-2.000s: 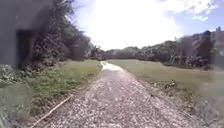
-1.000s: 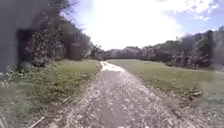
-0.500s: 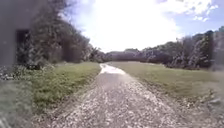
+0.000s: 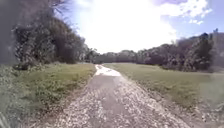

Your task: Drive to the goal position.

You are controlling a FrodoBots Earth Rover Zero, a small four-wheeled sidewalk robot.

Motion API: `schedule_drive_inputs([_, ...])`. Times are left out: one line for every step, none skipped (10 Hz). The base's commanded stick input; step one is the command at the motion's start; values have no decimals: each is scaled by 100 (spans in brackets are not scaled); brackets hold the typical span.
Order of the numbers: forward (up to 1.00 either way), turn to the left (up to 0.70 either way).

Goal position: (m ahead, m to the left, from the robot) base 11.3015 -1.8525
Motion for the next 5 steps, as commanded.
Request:
schedule_drive_inputs([70, 0])
schedule_drive_inputs([70, 0])
schedule_drive_inputs([70, 0])
schedule_drive_inputs([70, 0])
schedule_drive_inputs([70, 0])
